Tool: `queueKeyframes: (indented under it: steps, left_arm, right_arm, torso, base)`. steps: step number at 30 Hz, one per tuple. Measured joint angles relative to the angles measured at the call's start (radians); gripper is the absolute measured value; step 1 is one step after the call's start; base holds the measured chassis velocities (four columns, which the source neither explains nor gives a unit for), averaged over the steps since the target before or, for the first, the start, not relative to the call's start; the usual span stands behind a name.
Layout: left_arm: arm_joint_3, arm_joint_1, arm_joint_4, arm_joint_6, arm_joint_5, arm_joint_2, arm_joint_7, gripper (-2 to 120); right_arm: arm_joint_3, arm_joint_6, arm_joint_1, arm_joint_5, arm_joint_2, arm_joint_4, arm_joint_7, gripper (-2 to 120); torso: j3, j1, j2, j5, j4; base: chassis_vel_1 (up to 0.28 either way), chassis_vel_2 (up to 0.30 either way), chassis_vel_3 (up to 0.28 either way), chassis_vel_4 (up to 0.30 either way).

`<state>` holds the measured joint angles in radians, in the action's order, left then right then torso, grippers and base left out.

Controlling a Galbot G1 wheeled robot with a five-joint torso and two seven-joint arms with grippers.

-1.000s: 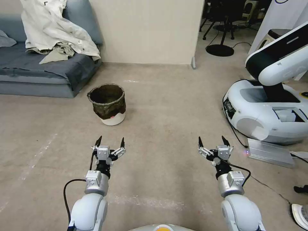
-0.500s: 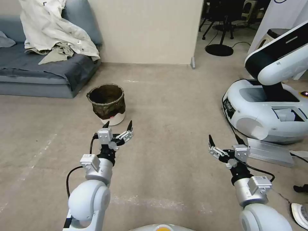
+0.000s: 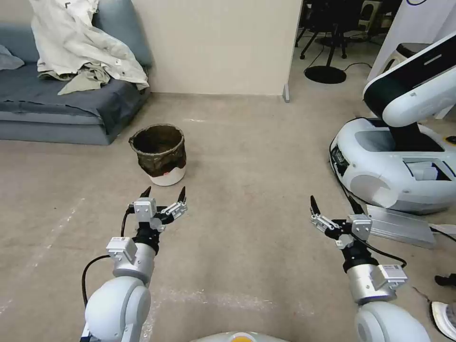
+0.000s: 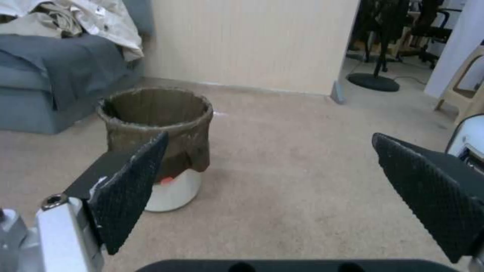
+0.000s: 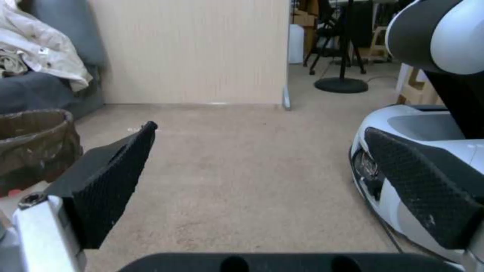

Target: Pick up the trash can from the floor.

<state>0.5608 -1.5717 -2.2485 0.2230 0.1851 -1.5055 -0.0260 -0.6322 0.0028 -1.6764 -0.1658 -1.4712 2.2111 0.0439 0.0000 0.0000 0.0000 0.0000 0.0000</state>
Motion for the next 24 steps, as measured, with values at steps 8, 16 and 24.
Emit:
queueKeyframes:
  steps: [8,16,24]
  left_arm:
    - [0.000,-0.010,-0.007,0.000,-0.001,-0.007,0.006,100]
    - [0.007,-0.030,-0.014,-0.013,-0.004,-0.014,0.016,100]
    - [0.014,-0.040,-0.016,-0.030,-0.006,-0.018,0.025,100]
  right_arm:
    - [0.001,0.011,0.005,-0.015,0.006,-0.008,0.001,100]
    - [0.007,0.016,0.016,-0.024,0.013,-0.023,0.006,100]
    - [0.014,0.026,0.024,-0.031,0.017,-0.032,0.012,100]
  torso:
    - [0.000,0.000,0.000,0.0000,-0.0001]
    - [0.000,0.000,0.000,0.0001,-0.0001]
    - [0.000,0.000,0.000,0.0000,-0.0001]
  base:
    - [0.000,0.000,0.000,0.000]
    - [0.016,0.014,0.016,0.013]
    - [0.076,0.077,0.071,0.071]
